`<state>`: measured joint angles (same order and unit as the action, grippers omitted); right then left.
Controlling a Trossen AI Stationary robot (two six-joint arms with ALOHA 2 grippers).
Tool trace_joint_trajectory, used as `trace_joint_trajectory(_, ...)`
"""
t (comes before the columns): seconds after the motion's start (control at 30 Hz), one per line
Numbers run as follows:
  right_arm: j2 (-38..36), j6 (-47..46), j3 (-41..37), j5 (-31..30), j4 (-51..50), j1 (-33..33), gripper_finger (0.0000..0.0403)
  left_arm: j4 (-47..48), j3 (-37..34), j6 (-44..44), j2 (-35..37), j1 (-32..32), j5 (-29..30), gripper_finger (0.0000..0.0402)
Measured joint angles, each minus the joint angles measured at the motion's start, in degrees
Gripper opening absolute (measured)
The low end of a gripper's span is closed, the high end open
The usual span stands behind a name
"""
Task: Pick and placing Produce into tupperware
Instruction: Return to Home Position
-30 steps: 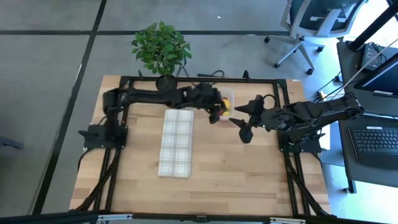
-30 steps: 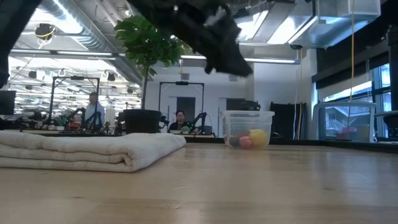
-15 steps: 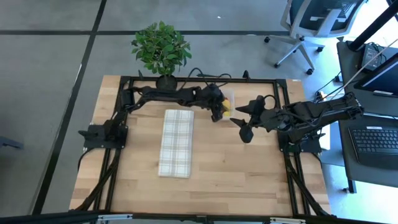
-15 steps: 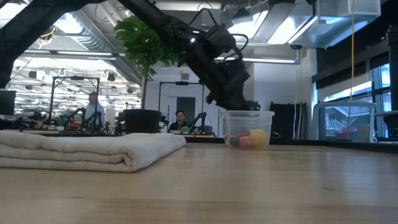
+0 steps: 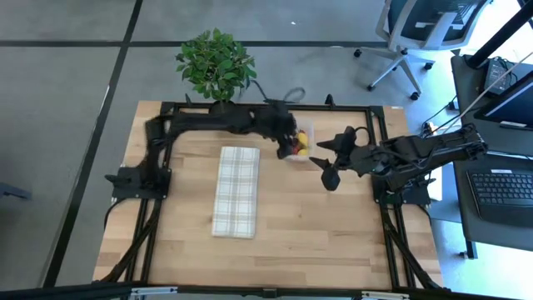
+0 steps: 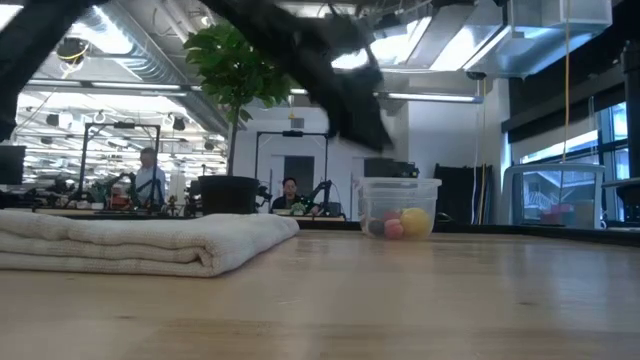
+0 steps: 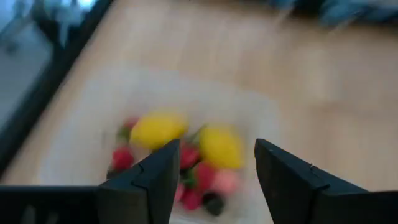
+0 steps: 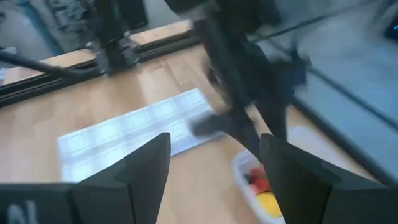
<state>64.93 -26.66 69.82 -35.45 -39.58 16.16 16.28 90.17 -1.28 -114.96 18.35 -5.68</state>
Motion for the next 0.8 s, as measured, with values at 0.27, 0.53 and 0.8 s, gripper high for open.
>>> trace_joint_trajectory(0.27,-2.05,4.65,0.00,-9.96,0.26,-1.53,0.0249,-0.71,-1.17,-5.30,21.58,0.04,-4.42,0.0191)
trace_joint_trajectory(0.53,-9.56,16.07,-11.38,-6.11,14.61,-9.29,0.0249,-7.95,-23.75,-2.00,46.47,-1.27,5.22,0.0194)
trace_joint_trajectory(0.8,-27.78,16.34,-28.95,-2.87,24.68,-12.88,0.0249,-15.98,-48.51,2.61,71.49,-1.58,9.60,0.0190)
